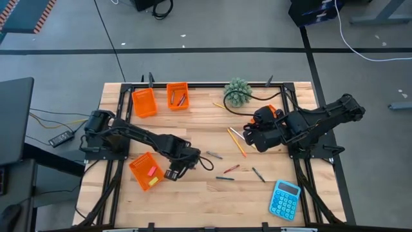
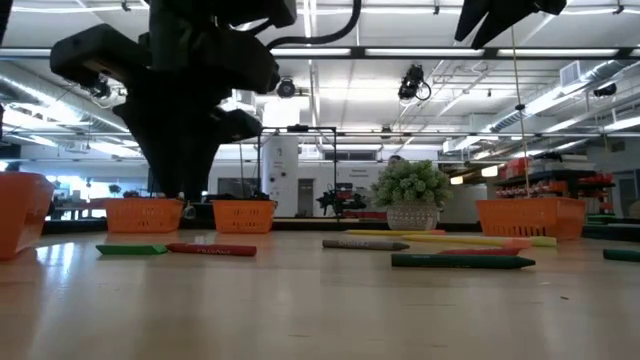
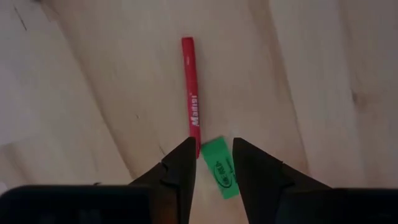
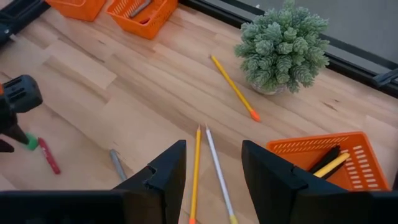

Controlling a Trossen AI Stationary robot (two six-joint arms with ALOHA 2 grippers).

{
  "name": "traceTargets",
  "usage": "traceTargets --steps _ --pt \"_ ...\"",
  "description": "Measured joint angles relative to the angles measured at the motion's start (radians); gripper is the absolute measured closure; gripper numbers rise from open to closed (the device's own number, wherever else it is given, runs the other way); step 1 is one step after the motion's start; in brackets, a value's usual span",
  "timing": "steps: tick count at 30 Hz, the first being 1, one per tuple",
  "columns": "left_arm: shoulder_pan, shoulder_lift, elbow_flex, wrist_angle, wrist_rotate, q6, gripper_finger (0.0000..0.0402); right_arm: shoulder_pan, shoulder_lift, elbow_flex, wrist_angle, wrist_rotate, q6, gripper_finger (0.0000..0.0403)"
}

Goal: Sort crayons/erasers/pens/pencils in bins
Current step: Put the left red crayon into the middle orange bin

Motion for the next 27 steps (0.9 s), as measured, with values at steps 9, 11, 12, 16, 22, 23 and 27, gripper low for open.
traceTargets --steps 9,11,12,16,22,23,27 --pt "-0.003 0.009 -0.075 0.038 0.008 -0.028 0.0291 0.000 0.000 0.000 -0.002 -0.001 0.001 0.0242" --pt "-0.002 0.010 -0.087 0.042 0.008 -0.053 0.0290 0.000 0.000 0.000 -0.003 -0.001 -0.003 0.0242" --pt "-0.002 0.010 -0.090 0.048 0.009 -0.060 0.0289 0.000 0.000 0.000 -0.005 -0.001 -0.005 0.0242" --pt "-0.002 0.010 -0.092 0.081 0.008 -0.080 0.0288 0.000 0.000 0.000 -0.004 0.003 -0.006 0.0242" --pt "-0.002 0.010 -0.092 0.126 -0.001 -0.079 0.0291 0.000 0.000 0.000 -0.004 0.009 -0.014 0.0242" --pt "-0.002 0.010 -0.092 0.130 -0.010 -0.079 0.0290 0.000 0.000 0.000 -0.004 0.009 -0.014 0.0242" --pt "0.004 0.010 -0.092 0.149 -0.024 -0.079 0.0288 0.000 0.000 0.000 -0.004 0.009 -0.014 0.0242"
